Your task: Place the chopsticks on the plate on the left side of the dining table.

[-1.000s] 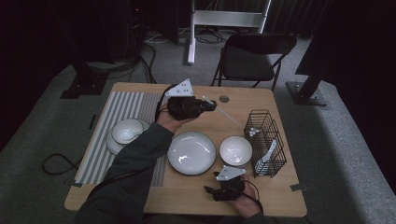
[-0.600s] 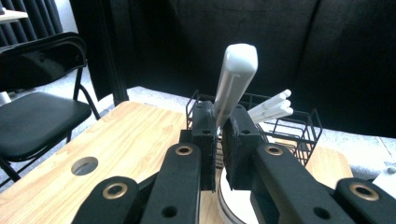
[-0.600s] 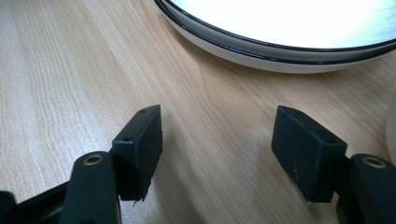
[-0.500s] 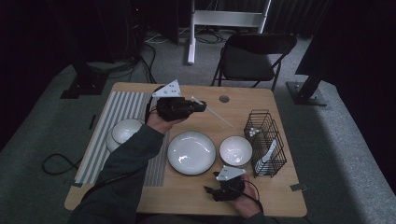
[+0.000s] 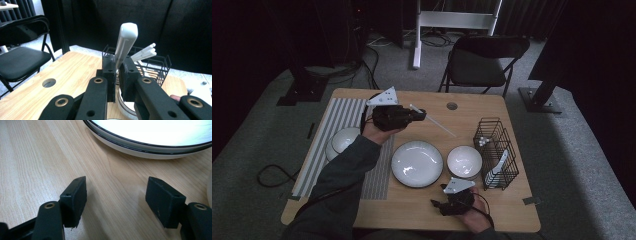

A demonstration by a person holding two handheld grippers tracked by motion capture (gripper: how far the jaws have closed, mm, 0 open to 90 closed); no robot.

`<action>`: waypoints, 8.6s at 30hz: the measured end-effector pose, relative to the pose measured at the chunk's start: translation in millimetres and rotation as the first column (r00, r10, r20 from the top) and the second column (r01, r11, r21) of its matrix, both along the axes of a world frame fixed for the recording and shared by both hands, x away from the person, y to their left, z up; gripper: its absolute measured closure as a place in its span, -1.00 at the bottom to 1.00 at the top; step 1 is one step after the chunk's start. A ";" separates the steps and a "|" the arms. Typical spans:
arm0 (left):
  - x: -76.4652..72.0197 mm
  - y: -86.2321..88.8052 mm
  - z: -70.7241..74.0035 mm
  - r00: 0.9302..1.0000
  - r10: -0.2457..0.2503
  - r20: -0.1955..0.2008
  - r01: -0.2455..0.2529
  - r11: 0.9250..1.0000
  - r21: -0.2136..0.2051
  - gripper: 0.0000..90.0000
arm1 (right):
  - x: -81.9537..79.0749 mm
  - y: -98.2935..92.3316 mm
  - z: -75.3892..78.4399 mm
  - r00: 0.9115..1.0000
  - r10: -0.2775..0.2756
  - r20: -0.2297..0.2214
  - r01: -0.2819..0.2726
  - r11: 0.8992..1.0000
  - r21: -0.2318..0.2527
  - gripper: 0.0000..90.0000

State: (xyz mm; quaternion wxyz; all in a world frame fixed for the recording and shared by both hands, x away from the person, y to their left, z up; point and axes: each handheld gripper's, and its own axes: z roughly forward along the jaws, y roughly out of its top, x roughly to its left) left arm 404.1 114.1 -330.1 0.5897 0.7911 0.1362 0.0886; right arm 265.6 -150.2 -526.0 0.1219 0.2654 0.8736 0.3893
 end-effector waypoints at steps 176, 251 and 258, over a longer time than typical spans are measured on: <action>-66.4 104.8 -36.6 0.995 0.000 -0.095 0.002 1.000 0.025 0.89 | 57.1 83.1 62.2 0.977 0.033 0.209 -0.037 0.999 0.012 0.80; -68.3 138.0 -70.3 0.919 0.395 0.015 -0.395 0.916 0.076 0.60 | 43.4 103.9 77.0 0.950 0.177 0.257 -0.164 0.984 -0.072 0.93; -68.0 137.0 -70.3 0.922 0.388 0.009 -0.387 0.919 0.072 0.55 | 50.4 113.9 79.1 0.952 0.196 0.235 -0.178 0.979 -0.097 0.93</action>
